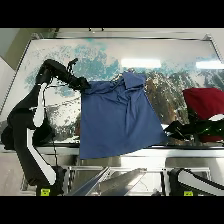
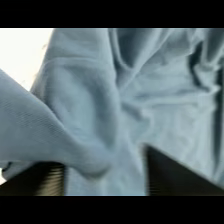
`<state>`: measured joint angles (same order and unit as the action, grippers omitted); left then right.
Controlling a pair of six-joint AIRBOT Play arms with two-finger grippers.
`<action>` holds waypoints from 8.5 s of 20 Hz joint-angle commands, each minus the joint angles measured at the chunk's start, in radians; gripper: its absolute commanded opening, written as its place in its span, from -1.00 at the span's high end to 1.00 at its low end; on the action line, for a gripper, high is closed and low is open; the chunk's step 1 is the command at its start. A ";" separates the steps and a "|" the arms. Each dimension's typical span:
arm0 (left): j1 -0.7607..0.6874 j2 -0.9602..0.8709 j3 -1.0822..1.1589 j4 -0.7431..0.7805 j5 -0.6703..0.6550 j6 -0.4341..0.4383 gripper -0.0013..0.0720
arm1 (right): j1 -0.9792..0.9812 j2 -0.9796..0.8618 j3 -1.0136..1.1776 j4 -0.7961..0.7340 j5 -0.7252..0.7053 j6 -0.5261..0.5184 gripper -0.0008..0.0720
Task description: Fold the shirts.
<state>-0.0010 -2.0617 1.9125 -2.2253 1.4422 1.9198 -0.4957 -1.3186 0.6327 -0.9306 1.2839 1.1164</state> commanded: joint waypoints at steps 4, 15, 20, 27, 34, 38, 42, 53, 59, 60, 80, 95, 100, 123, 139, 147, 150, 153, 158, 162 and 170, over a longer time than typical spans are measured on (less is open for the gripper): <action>-0.059 0.000 0.000 0.211 -0.045 -0.062 -0.24 | 0.003 -0.029 -0.027 0.057 -0.039 -0.055 -0.67; -0.056 0.002 0.169 0.288 -0.098 -0.158 0.92 | 0.173 -0.080 0.097 0.101 -0.031 -0.069 0.92; 0.032 0.083 0.035 0.285 -0.074 -0.178 0.92 | 0.172 -0.149 0.439 0.055 -0.030 0.001 0.93; 0.077 0.304 -0.353 0.048 0.105 -0.173 0.92 | 0.247 -0.676 1.250 0.121 0.064 0.150 0.93; 0.074 0.401 -0.583 0.049 -0.057 -0.173 0.92 | 0.322 -0.811 1.444 0.253 0.016 0.087 0.92; 0.083 0.323 -0.462 0.050 -0.058 -0.174 0.92 | 0.315 -0.813 1.424 0.250 0.024 0.182 0.06; 0.111 0.230 -0.302 0.051 0.068 -0.174 0.92 | 0.214 -0.774 1.424 0.259 0.202 0.154 -0.07; 0.243 0.138 -0.064 0.060 0.107 -0.154 -0.95 | 0.096 -0.433 0.896 0.257 0.410 0.137 0.04; 0.181 0.151 -0.053 0.060 0.139 0.030 -0.95 | 0.117 0.023 0.104 0.251 0.151 -0.021 0.04; 0.175 0.159 -0.053 0.060 0.139 0.048 -0.95 | 0.124 0.106 -0.036 0.251 0.076 -0.021 0.03; 0.089 0.172 -0.054 0.163 0.133 0.128 -0.95 | 0.716 0.100 -0.433 1.001 -0.512 -0.277 0.92; -0.033 0.175 -0.055 0.103 0.153 0.060 -0.95 | 0.196 -0.014 0.378 -0.111 -0.169 0.153 0.93; -0.172 0.175 -0.057 0.103 0.192 0.026 -0.95 | 0.194 -0.105 0.378 -0.132 -0.168 0.154 0.93; -0.498 0.177 -0.200 0.748 0.177 -0.029 -0.95 | 0.194 -0.116 0.378 -0.132 -0.176 0.110 0.93; -0.185 0.351 -0.200 0.037 0.171 0.018 0.92 | 0.192 -0.072 0.385 0.185 -0.016 -0.017 0.94; 0.281 0.867 -0.199 -0.597 0.101 0.016 0.92 | -0.113 0.378 0.816 0.670 0.172 -0.092 0.94; 0.431 1.090 -0.199 -0.595 0.070 0.008 0.92 | -0.265 0.436 1.077 0.708 0.145 -0.024 0.94; 0.479 1.223 -0.199 -0.595 0.022 -0.015 0.92 | -0.235 0.434 1.220 0.711 0.093 -0.004 0.94; 0.403 1.265 -0.200 -0.508 -0.016 0.003 0.92 | -0.142 0.390 1.231 0.654 0.112 -0.002 0.94; 0.400 1.087 -0.200 -0.447 -0.072 0.010 0.92 | 0.166 0.230 1.152 0.367 0.043 -0.001 0.94; 0.222 0.351 -0.198 -0.446 -0.193 0.166 0.92 | 0.390 -0.322 1.081 0.167 -0.246 0.032 0.94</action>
<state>0.2817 -1.4612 1.7126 -2.6724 1.3312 2.0148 -0.1547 -1.4544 1.7229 -0.7113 1.1595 1.1519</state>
